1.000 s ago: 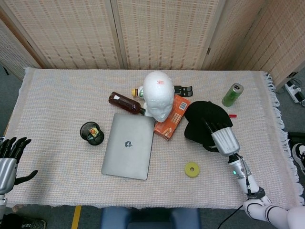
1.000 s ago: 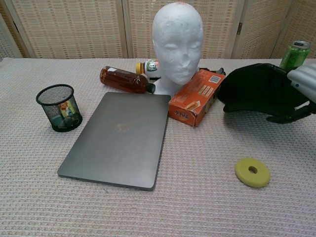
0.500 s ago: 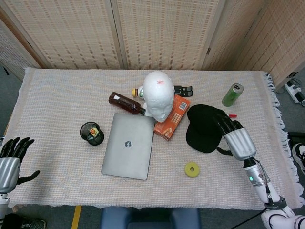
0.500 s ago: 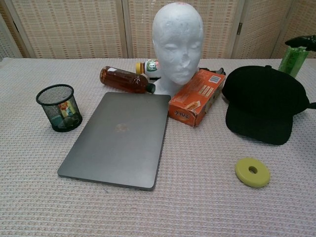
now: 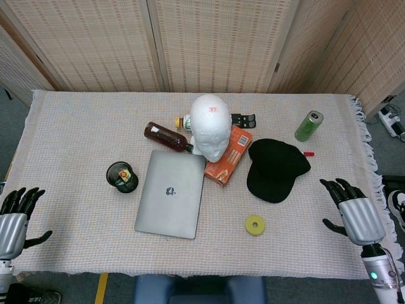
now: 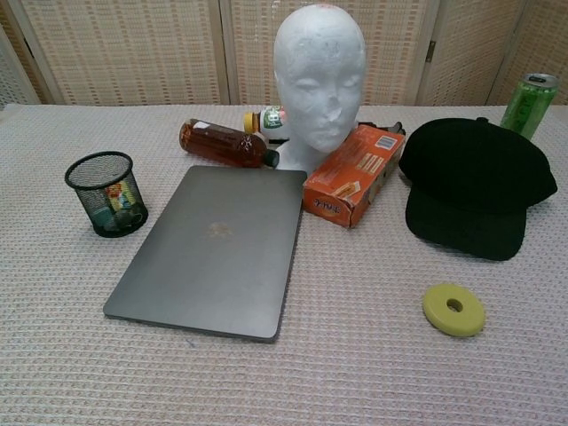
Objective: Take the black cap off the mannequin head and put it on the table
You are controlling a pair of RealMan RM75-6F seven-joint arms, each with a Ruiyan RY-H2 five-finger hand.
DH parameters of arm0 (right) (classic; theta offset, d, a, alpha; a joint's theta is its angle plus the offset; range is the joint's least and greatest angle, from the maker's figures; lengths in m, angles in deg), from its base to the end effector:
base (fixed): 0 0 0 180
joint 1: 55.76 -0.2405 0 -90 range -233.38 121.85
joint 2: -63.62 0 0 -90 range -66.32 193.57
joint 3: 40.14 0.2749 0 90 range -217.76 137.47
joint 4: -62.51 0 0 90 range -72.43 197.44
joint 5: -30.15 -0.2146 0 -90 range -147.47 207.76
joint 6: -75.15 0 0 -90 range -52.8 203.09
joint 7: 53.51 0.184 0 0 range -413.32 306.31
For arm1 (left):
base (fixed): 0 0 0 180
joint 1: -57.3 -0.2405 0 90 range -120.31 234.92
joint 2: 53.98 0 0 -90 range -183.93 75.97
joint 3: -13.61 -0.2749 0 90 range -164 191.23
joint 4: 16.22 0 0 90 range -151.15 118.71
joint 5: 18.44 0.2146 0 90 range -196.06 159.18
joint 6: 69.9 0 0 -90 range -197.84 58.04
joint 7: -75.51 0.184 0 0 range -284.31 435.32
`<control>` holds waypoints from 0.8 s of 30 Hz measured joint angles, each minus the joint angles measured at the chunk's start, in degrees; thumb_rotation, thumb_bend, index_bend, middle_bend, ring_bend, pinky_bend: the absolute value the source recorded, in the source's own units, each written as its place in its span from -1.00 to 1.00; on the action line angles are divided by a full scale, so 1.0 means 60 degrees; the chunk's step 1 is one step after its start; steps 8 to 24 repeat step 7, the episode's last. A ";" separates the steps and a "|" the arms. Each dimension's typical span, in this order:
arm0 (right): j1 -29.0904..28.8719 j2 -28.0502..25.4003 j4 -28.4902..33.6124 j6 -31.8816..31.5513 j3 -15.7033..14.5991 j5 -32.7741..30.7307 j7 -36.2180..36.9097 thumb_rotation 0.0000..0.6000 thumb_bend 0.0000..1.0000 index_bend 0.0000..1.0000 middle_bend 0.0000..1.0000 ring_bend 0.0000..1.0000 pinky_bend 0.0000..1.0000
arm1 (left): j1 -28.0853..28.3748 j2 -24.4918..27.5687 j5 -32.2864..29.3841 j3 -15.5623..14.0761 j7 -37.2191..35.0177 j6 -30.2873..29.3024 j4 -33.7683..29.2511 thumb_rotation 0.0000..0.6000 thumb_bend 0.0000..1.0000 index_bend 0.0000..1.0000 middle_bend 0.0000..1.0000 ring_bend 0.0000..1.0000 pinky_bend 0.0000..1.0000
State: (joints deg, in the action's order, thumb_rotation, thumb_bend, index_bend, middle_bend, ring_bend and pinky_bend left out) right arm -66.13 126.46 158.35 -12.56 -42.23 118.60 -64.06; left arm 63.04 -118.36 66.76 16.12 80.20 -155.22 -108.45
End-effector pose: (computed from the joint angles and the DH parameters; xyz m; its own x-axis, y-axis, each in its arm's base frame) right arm -0.2959 -0.2326 0.1552 0.5315 0.0154 0.8469 -0.8379 -0.1368 0.5284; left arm -0.3285 0.2266 0.1621 0.4662 -0.0024 0.8847 0.8846 -0.0100 -0.4662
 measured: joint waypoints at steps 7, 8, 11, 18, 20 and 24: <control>0.0981 -0.0385 0.0321 -0.1043 -0.0181 0.0011 0.0237 1.00 -0.95 -0.79 -0.59 -0.75 -0.39 | -0.0002 -0.0234 0.0175 -0.0029 0.0027 -0.0085 -0.0064 1.00 -0.90 -0.67 -0.70 -0.88 -0.82; 0.0981 -0.0385 0.0321 -0.1043 -0.0181 0.0011 0.0237 1.00 -0.95 -0.79 -0.59 -0.75 -0.39 | -0.0002 -0.0234 0.0175 -0.0029 0.0027 -0.0085 -0.0064 1.00 -0.90 -0.67 -0.70 -0.88 -0.82; 0.0981 -0.0385 0.0321 -0.1043 -0.0181 0.0011 0.0237 1.00 -0.95 -0.79 -0.59 -0.75 -0.39 | -0.0002 -0.0234 0.0175 -0.0029 0.0027 -0.0085 -0.0064 1.00 -0.90 -0.67 -0.70 -0.88 -0.82; 0.0981 -0.0385 0.0321 -0.1043 -0.0181 0.0011 0.0237 1.00 -0.95 -0.79 -0.59 -0.75 -0.39 | -0.0002 -0.0234 0.0175 -0.0029 0.0027 -0.0085 -0.0064 1.00 -0.90 -0.67 -0.70 -0.88 -0.82; 0.0981 -0.0385 0.0321 -0.1043 -0.0181 0.0011 0.0237 1.00 -0.95 -0.79 -0.59 -0.75 -0.39 | -0.0002 -0.0234 0.0175 -0.0029 0.0027 -0.0085 -0.0064 1.00 -0.90 -0.67 -0.70 -0.88 -0.82; 0.0981 -0.0385 0.0321 -0.1043 -0.0181 0.0011 0.0237 1.00 -0.95 -0.79 -0.59 -0.75 -0.39 | -0.0002 -0.0234 0.0175 -0.0029 0.0027 -0.0085 -0.0064 1.00 -0.90 -0.67 -0.70 -0.88 -0.82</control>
